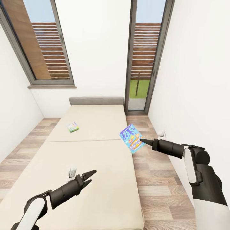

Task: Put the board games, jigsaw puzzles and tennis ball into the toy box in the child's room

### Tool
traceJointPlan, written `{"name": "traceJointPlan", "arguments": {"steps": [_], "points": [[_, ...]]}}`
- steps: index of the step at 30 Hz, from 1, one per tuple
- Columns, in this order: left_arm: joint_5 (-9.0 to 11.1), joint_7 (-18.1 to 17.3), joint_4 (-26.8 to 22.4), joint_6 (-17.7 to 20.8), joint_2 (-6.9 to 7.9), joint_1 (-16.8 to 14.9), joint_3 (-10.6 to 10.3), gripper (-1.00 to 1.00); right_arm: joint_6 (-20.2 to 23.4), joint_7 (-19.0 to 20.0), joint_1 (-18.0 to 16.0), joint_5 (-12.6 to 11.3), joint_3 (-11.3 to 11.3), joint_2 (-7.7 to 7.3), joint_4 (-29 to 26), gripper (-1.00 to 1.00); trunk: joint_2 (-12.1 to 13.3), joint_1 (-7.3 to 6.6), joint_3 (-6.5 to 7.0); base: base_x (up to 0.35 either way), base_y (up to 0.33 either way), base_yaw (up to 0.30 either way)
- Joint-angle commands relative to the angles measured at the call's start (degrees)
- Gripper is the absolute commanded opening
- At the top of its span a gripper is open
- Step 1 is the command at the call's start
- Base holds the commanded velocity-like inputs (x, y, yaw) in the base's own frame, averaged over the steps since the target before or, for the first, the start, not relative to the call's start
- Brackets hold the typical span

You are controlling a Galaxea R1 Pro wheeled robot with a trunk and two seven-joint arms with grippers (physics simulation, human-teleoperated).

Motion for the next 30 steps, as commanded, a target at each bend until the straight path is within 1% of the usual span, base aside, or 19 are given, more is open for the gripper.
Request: {"name": "traceJointPlan", "arguments": {"steps": [1,30], "points": [[-0.23,-0.27,0.00,0.13,0.03,-0.04,-0.01,1.00,0.24,0.21,-0.06,0.03,-0.04,0.00,0.00,-1.00,-0.11,0.04,-0.01,0.000,0.000,0.000],[-0.23,-0.24,0.01,0.06,-0.02,-0.11,-0.01,1.00,0.24,0.39,-0.06,-0.16,-0.04,-0.08,-0.41,-1.00,-0.11,0.04,2.68,0.000,0.000,0.000]]}}
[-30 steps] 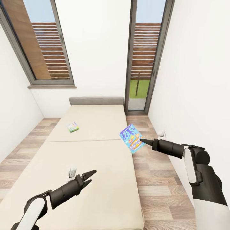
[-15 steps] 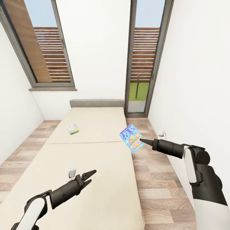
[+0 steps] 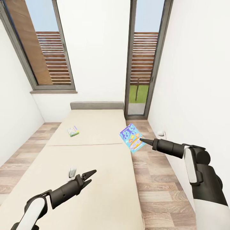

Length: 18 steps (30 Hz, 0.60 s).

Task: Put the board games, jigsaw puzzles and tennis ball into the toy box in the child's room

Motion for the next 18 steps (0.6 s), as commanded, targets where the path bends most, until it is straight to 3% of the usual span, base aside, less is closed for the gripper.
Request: {"name": "traceJointPlan", "arguments": {"steps": [1,18], "points": [[-0.22,-0.26,0.01,0.09,0.02,-0.05,-0.01,1.00,0.22,0.35,-0.06,-0.01,-0.04,0.00,-0.08,-1.00,-0.11,0.04,-0.02,0.000,0.000,0.000],[-0.59,-0.63,0.24,-1.53,0.01,0.10,-0.20,1.00,0.22,1.09,0.72,-0.90,-0.96,0.15,2.11,-1.00,-0.11,0.04,0.79,0.000,0.000,0.000]]}}
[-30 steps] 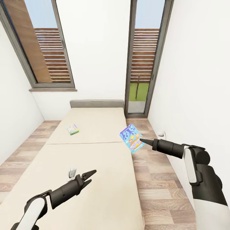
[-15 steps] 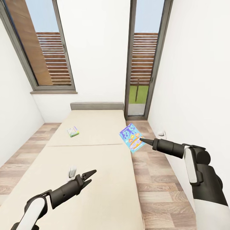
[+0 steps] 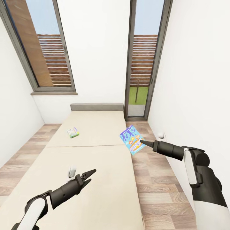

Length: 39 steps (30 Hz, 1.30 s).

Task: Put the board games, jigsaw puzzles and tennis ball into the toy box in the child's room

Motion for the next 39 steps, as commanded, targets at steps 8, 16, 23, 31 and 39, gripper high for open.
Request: {"name": "traceJointPlan", "arguments": {"steps": [8,16,23,31,39], "points": [[-2.86,-0.55,1.87,-4.34,0.03,0.30,-1.05,1.00,0.18,0.37,0.08,0.00,-0.37,-0.02,1.26,-1.00,-0.12,0.03,-0.08,-0.031,-0.003,0.000],[-3.83,-0.79,2.93,-5.73,0.08,0.18,-2.58,1.00,0.18,0.19,0.11,-0.78,-0.50,-0.05,1.29,-1.00,-0.12,0.03,-0.07,-0.207,-0.026,0.000],[-3.93,-0.83,3.32,-6.13,0.09,0.08,-2.97,1.00,0.18,0.14,0.12,-1.53,-0.56,-0.12,1.15,-1.00,-0.12,0.03,0.03,-0.296,-0.007,0.000],[-3.99,-0.80,3.40,-6.20,0.10,0.06,-3.05,1.00,0.18,0.17,0.13,-1.68,-0.54,-0.13,0.90,-1.00,-0.12,0.03,0.14,-0.318,-0.002,0.000],[-3.85,-0.79,3.42,-6.40,0.10,0.06,-3.03,1.00,0.18,0.14,0.13,-2.18,-0.58,-0.15,0.46,-1.00,-0.12,0.03,0.18,-0.249,0.000,0.159]]}}
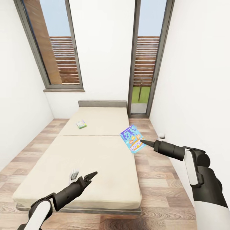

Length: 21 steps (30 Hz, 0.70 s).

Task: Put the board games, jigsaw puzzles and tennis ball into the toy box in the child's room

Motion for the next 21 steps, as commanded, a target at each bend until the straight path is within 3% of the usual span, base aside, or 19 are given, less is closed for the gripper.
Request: {"name": "traceJointPlan", "arguments": {"steps": [1,21], "points": [[0.00,-0.12,0.01,0.08,0.02,-0.06,-0.05,1.00,0.25,0.36,-0.05,-0.07,-0.05,-0.01,-0.05,-1.00,-0.12,0.02,-0.12,-0.076,0.000,0.272],[0.26,0.00,0.00,-0.36,0.02,0.00,0.31,1.00,0.25,-0.14,-0.53,0.60,0.97,0.51,0.06,-1.00,-0.12,0.02,-0.11,-0.017,0.000,0.291]]}}
